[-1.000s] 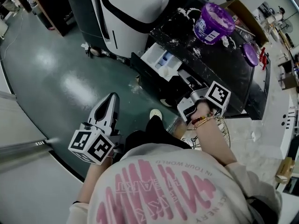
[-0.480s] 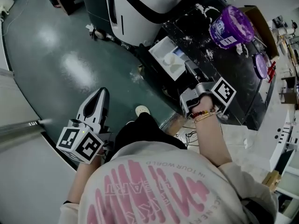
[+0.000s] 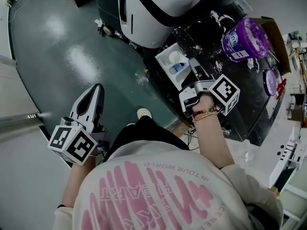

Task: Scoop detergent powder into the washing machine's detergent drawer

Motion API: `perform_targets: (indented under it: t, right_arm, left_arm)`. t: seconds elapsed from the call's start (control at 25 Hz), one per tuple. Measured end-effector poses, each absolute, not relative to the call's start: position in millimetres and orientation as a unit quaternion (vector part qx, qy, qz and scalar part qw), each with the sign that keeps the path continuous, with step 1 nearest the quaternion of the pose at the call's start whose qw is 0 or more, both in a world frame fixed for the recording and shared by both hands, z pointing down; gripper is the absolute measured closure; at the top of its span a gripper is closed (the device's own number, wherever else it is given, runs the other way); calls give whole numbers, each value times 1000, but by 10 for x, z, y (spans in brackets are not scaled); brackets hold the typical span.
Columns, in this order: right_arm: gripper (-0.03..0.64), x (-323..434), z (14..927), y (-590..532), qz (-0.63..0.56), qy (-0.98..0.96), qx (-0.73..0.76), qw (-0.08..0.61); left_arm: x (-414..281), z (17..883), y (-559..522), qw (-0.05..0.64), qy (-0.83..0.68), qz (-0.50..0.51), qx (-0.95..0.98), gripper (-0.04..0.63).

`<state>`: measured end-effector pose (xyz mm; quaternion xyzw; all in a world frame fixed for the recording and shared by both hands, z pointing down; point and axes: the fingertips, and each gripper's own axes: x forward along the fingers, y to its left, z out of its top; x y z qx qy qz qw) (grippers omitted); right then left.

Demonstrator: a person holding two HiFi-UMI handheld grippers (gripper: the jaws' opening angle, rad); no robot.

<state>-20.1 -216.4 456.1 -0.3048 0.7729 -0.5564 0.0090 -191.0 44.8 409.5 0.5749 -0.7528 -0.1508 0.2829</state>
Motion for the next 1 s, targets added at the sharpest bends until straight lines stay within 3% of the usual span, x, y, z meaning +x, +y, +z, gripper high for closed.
perform_targets:
  t: [0.52, 1.0]
  right_arm:
    - [615, -376, 4751, -2203, -454, 830, -295, -137]
    - [615, -544, 4857, -2183, -393, 859, -255, -207]
  left_arm:
    - [-2028, 3921, 394, 263, -776, -157, 552, 594]
    - [-2043, 3823, 363, 251, -785, -152, 545, 595]
